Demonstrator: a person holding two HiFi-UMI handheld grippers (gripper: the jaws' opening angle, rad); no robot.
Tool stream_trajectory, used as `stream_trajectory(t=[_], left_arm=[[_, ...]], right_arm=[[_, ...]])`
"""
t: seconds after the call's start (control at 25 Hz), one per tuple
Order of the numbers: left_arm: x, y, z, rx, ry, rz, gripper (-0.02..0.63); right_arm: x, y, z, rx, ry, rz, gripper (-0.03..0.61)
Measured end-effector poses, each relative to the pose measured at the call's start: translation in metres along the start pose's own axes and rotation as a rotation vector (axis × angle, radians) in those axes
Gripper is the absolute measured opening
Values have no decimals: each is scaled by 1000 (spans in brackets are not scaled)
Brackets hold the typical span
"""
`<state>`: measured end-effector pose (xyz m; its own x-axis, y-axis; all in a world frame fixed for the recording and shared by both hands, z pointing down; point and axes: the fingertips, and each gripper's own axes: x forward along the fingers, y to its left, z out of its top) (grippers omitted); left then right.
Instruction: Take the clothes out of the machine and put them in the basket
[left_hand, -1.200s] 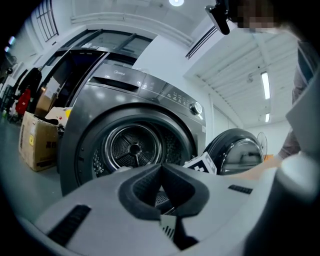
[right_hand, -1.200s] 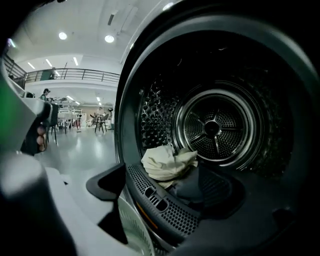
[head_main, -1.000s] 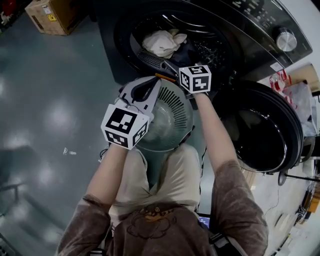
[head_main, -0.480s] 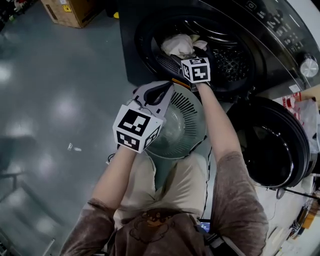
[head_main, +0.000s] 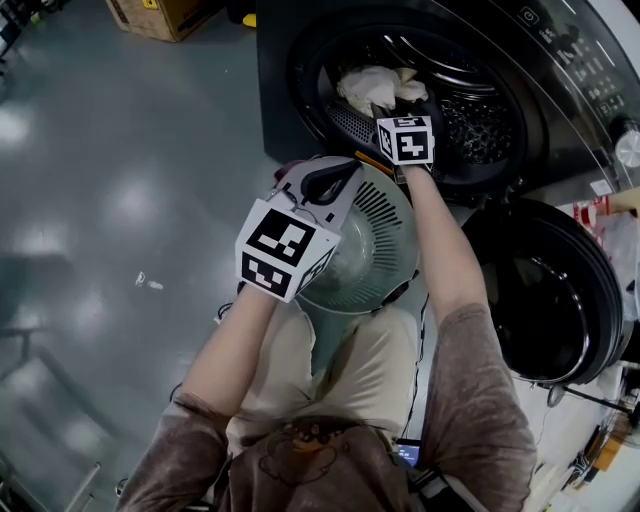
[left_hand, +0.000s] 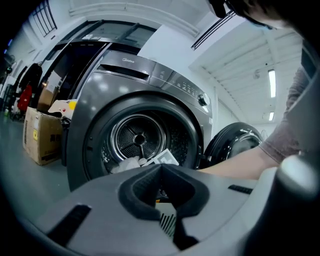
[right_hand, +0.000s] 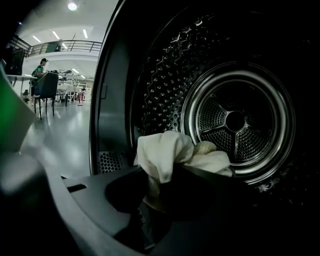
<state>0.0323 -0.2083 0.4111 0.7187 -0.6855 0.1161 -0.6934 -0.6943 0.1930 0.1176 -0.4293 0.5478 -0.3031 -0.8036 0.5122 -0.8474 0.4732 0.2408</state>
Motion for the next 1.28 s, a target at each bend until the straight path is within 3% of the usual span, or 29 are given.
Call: stream_trajectory(t=[0.12, 0.24, 0.68, 1.0, 1.28], left_arm=[[0, -5, 0, 9, 9, 0, 8], [-1, -10, -2, 30, 21, 3, 7], [-18, -17, -2, 77, 17, 30, 8], [-23, -24, 3, 82, 0, 44, 8], [-19, -29, 3, 84, 3, 36, 6]], right_arm=[[-11, 4, 4, 22, -24, 17, 61], [-30, 8, 9, 26, -58, 25, 40], [-133, 31, 20, 9, -171, 78, 34], [-200, 67, -12, 42, -190, 120, 34], [-250, 122, -38, 82, -194, 214, 34]])
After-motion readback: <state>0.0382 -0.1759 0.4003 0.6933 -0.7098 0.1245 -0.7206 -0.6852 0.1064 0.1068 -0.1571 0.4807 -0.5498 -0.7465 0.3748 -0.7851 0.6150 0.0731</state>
